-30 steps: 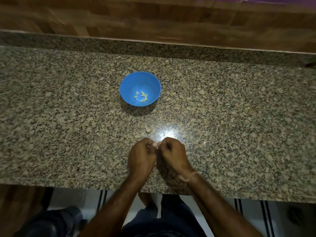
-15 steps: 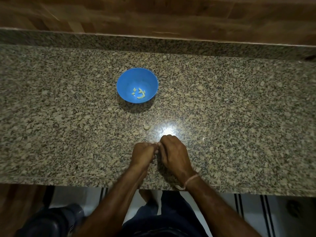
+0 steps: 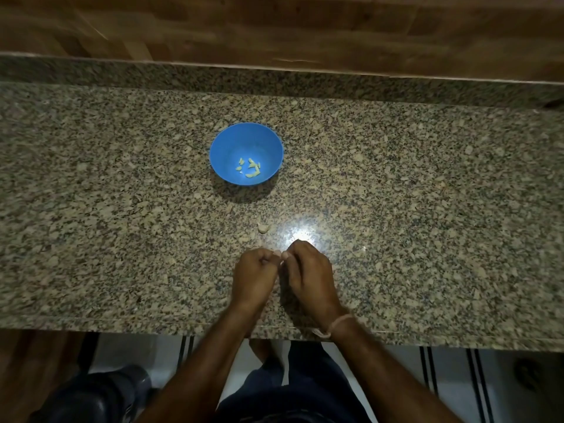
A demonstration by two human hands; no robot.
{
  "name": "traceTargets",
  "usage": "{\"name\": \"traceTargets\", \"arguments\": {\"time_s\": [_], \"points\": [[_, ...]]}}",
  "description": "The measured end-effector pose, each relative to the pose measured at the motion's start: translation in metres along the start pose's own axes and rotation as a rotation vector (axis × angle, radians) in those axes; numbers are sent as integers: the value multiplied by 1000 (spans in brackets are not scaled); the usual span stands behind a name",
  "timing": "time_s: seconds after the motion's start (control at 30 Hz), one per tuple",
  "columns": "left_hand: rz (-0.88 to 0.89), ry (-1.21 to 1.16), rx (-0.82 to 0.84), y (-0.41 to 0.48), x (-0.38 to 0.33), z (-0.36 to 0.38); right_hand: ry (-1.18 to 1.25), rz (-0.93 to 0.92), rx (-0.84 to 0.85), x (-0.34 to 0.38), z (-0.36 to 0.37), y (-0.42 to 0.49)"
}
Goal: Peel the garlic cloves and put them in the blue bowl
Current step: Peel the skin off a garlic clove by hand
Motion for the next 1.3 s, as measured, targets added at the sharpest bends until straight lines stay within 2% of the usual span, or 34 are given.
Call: {"name": "traceTargets", "arguments": {"time_s": [0.07,0.13,0.2,0.3,0.4,0.7,0.8,0.93,1.07,1.13,1.23,1.3], "points": [[-200,-254,161,-1,13,18,-132,-166,49,9,3,-1],[-269,-323,189,-4,17,23,-175,-176,45,9,2,0],[-113,-249,78,-2,8,14,-32,-32,-5,2,-5,5],[152,46,-144,-9,-13,-9,302,275,-87,-22,-6,5],[305,162,-230,-17,-31,-17,456,462,-101,-43,2,0],[253,229,-178,-7,-23,-5,719,586,-87,-49,18,-7],[271,155,-194,-8,-26,-11,821,660,-137,-56,22,-11],[370,133,-206,-15,-36,-17,724,632,-144,-55,17,-7],[374,216,-240,-12,-37,-22,434,415,-105,-34,1,2],[374,261,-224,-10,-37,-21,329,367,-79,-29,-4,5],[534,470,-264,-17,-54,-21,400,529,-20,-44,4,3],[534,466,-234,-17,-55,-19,470,554,-20,-44,5,1]]}}
Point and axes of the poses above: each hand's wrist, its own y-axis towards the middle knuckle, its own z-axis out of the palm, x = y × z, the point moved 10 cm from there along y, towards the middle knuckle, and after that the axes turned 13 degrees about y, right-handed, at the moved point
